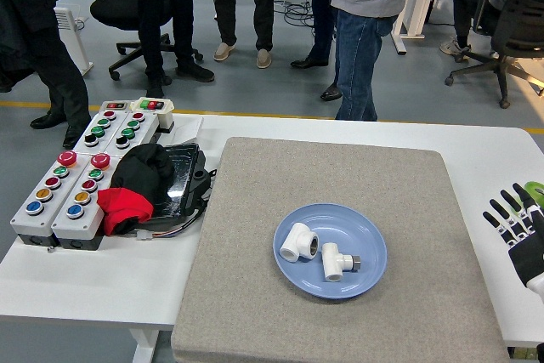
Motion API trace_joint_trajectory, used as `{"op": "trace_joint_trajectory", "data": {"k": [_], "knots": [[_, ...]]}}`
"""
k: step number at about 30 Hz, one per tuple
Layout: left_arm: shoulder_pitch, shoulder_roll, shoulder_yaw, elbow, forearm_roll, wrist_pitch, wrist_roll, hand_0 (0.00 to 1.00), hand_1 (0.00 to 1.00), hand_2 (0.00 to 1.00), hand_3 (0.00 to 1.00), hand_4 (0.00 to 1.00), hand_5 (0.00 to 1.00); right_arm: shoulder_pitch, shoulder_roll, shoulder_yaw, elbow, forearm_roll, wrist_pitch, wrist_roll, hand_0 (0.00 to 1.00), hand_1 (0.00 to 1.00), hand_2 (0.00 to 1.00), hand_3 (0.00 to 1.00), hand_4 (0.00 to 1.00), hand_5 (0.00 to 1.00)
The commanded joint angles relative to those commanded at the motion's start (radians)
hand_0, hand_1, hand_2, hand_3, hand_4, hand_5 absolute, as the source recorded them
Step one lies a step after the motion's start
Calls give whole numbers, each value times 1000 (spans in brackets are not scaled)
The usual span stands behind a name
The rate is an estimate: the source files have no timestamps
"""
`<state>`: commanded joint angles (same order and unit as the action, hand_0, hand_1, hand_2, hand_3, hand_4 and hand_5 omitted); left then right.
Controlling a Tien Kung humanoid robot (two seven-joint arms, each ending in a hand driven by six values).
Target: Pick pipe place plate twice
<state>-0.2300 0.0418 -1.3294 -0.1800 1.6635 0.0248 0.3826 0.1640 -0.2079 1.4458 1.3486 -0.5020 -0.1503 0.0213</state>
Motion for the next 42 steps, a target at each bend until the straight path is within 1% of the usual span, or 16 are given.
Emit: {"op": "trace_joint_trajectory", "data": {"k": [5,42], "knots": [[-2,1,3,0,-4,1,-1,722,748,698,646,407,998,2,-1,3,4,8,8,4,791,751,824,812,620,637],[-11,1,10,0,-13,3,-3,722,751,701,649,403,998,8,1,7,14,18,18,8,789,751,825,812,625,660]]}}
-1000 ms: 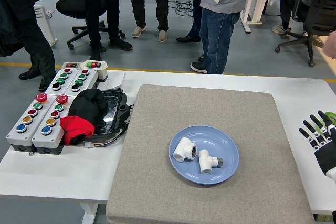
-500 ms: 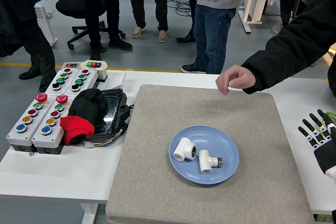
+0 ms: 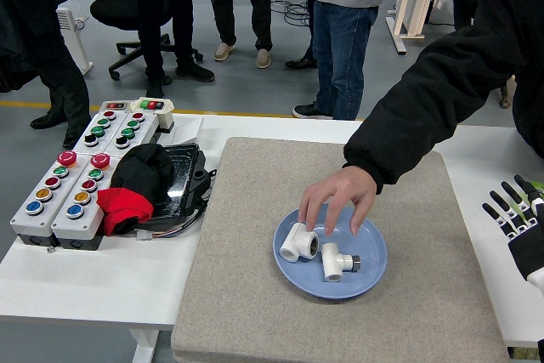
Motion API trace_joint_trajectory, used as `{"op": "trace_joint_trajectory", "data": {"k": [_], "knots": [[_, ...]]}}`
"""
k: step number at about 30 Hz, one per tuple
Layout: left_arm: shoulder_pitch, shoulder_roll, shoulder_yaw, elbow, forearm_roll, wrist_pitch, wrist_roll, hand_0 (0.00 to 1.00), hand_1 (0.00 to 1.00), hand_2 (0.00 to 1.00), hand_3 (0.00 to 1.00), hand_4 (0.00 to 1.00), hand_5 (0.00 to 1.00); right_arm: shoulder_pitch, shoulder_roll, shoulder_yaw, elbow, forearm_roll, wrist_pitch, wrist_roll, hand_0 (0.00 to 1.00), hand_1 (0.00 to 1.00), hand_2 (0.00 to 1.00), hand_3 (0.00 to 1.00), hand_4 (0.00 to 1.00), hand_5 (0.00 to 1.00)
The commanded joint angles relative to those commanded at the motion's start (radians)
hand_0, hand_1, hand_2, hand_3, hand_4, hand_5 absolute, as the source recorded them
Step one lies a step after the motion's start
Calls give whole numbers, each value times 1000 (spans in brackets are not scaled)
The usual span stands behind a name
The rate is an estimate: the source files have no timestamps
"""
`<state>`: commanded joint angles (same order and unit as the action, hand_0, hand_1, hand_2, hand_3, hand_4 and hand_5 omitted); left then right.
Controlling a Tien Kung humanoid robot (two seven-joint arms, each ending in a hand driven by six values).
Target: Pick pipe place plate twice
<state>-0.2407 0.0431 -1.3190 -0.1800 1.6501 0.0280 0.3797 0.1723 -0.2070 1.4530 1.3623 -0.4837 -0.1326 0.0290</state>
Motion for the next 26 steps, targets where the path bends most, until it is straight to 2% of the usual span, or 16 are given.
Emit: {"op": "trace_joint_trajectory", "data": {"k": [26], "knots": [[2,-1,-3,0,6,-4,0,722,751,703,651,400,998,-3,0,0,3,1,-3,1,789,750,826,814,629,665]]}}
